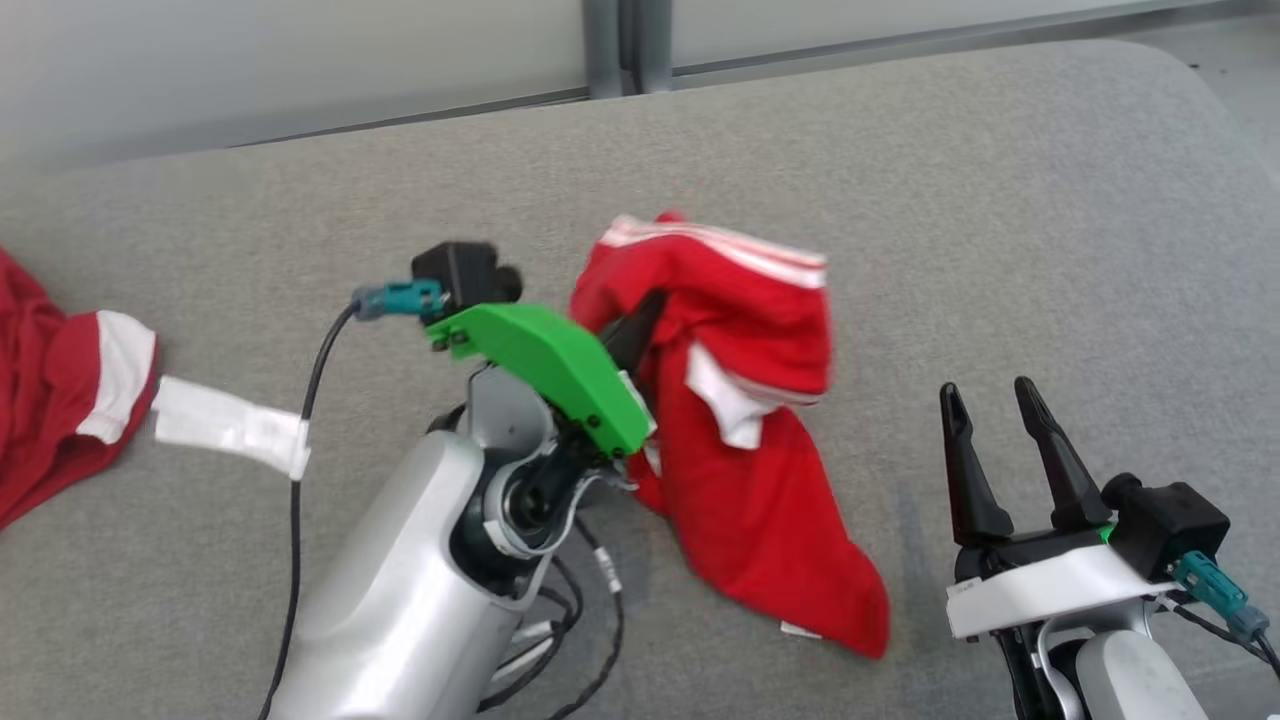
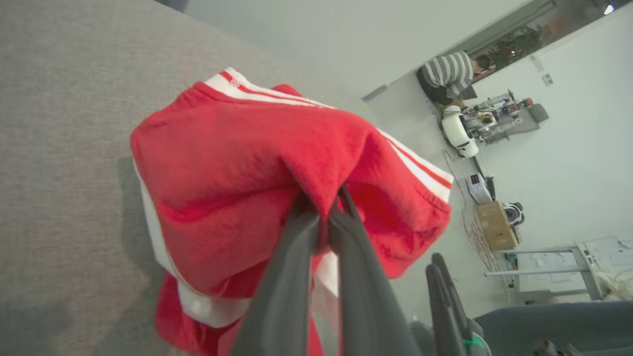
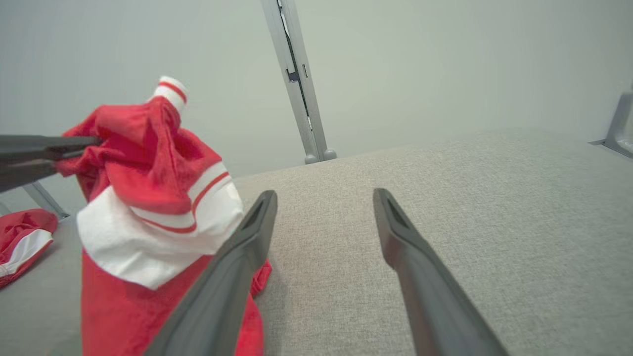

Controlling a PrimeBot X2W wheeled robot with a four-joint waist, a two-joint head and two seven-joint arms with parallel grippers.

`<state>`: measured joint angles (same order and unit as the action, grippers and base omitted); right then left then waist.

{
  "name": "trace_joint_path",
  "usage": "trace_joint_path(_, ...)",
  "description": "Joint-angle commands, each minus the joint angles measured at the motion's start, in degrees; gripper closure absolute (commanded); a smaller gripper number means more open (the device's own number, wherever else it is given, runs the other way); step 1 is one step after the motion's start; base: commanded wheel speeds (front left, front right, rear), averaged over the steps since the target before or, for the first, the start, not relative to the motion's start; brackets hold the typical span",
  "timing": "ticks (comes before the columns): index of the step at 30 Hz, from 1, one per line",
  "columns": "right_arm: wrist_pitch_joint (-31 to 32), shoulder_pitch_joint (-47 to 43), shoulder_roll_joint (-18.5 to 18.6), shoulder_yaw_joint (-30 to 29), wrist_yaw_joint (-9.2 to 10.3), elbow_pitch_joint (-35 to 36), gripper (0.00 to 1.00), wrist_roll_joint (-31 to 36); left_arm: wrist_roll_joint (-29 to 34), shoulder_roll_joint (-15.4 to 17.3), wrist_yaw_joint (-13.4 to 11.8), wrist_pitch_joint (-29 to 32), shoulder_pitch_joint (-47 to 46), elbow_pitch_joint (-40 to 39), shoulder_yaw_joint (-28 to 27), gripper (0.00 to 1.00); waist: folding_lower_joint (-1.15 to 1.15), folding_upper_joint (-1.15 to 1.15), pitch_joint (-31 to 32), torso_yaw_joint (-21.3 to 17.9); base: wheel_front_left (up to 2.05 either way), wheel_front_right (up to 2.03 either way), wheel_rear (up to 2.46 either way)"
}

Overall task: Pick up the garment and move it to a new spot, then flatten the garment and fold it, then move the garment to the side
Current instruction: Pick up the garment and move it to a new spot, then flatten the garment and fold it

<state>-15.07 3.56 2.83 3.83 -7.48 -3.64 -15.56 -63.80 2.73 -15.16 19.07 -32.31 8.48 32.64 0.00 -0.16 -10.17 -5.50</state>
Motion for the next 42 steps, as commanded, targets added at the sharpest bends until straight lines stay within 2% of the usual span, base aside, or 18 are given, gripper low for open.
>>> trace_joint_path(1,-0.3,-0.7,0.1,-0.2,-0.03,0.0,0.00,0.0,-0.3,0.4,0.0,-1.9,0.9,3.7,-1.2,1.00,0.00,0.16,-1.2,-1.5,0.00,0.00,0.00)
trace_joint_path(3,-0.3,-0.8,0.1,-0.1,-0.03,0.1,0.00,0.2,-0.7,0.4,0.2,-3.0,0.9,6.5,-1.9,1.00,0.00,0.16,-1.5,-1.5,0.00,0.00,0.00)
trace_joint_path(5,-0.3,-0.6,0.1,0.2,-0.03,0.1,0.00,0.5,-4.4,0.3,1.4,-5.0,0.9,9.6,-2.5,1.00,0.00,0.16,-2.0,-1.4,0.00,0.00,0.00)
trace_joint_path(9,-0.3,0.7,0.1,1.2,-0.03,0.0,0.00,0.7,-8.6,0.3,4.0,-8.8,-2.5,13.3,2.5,1.00,0.00,0.16,-2.5,-0.8,0.00,0.00,0.00)
trace_joint_path(10,-0.3,1.0,0.1,1.5,-0.03,0.0,0.00,0.7,-9.8,0.4,4.4,-10.1,-3.2,13.8,4.0,0.75,0.00,0.16,-2.5,-0.6,0.00,0.00,0.00)
trace_joint_path(11,-0.3,1.2,0.1,1.8,-0.03,-0.1,0.00,0.7,-10.9,0.4,4.7,-12.3,-4.0,14.3,5.2,0.11,0.00,0.16,-2.5,-0.4,0.00,0.00,0.00)
trace_joint_path(12,-0.3,1.5,0.1,2.1,-0.03,-0.1,0.00,0.7,-11.7,0.4,4.3,-14.4,-4.8,15.0,6.4,0.00,0.00,0.16,-2.5,-0.3,0.00,0.00,0.00)
trace_joint_path(17,-0.3,1.3,0.1,2.3,-0.03,0.3,0.00,0.5,-13.2,0.3,4.7,-21.5,-6.5,13.9,12.6,0.00,0.00,0.16,-1.6,0.1,0.00,0.00,0.00)
trace_joint_path(20,-0.3,-0.1,0.1,1.7,-0.03,0.6,0.00,0.8,-11.9,0.8,4.2,-23.2,-3.8,10.7,14.7,0.00,0.00,0.16,-1.0,0.5,0.00,0.00,0.00)
trace_joint_path(22,-0.3,-0.5,0.1,1.7,-0.03,0.7,0.00,1.0,-11.3,3.0,3.1,-23.7,-1.2,7.7,15.3,0.00,0.00,0.16,-0.7,0.5,0.00,0.00,0.00)
trace_joint_path(23,-0.3,-1.0,0.1,1.5,-0.03,0.8,0.00,1.2,-10.6,5.7,1.4,-23.0,2.0,5.3,16.6,0.00,0.00,0.16,-0.6,0.5,0.00,0.00,0.00)
trace_joint_path(25,-0.3,-1.1,0.1,1.2,-0.03,1.0,0.00,1.2,-11.3,7.4,0.1,-22.0,5.2,3.5,17.3,0.00,0.00,0.16,-0.8,0.4,0.00,0.00,0.00)
trace_joint_path(28,-0.3,-0.3,0.1,1.2,-0.03,0.9,0.00,1.2,-12.9,9.3,-0.6,-21.8,8.6,2.8,16.7,0.00,0.00,0.16,-1.2,-0.3,0.00,0.00,0.00)
trace_joint_path(31,-0.3,0.2,0.1,1.1,-0.03,0.9,0.00,0.8,-13.8,9.1,0.1,-21.7,9.9,3.7,16.4,0.00,0.00,0.16,-1.7,-0.8,0.00,0.00,0.00)
trace_joint_path(37,-0.3,0.6,0.1,1.4,-0.03,0.7,0.00,1.4,-15.5,6.3,2.4,-21.8,7.2,8.3,15.0,0.00,0.00,0.16,-2.7,-2.2,0.00,0.00,0.00)
trace_joint_path(40,-0.3,1.2,0.1,1.6,-0.03,0.4,0.00,1.0,-16.2,5.1,4.6,-21.8,6.2,12.0,14.6,0.01,0.00,0.16,-3.1,-3.2,0.00,0.00,0.00)
trace_joint_path(42,-0.3,1.4,0.1,1.6,-0.03,0.4,0.00,0.6,-16.8,5.0,6.1,-22.0,5.4,14.2,13.9,1.00,0.00,0.16,-3.2,-4.0,0.00,0.00,0.00)
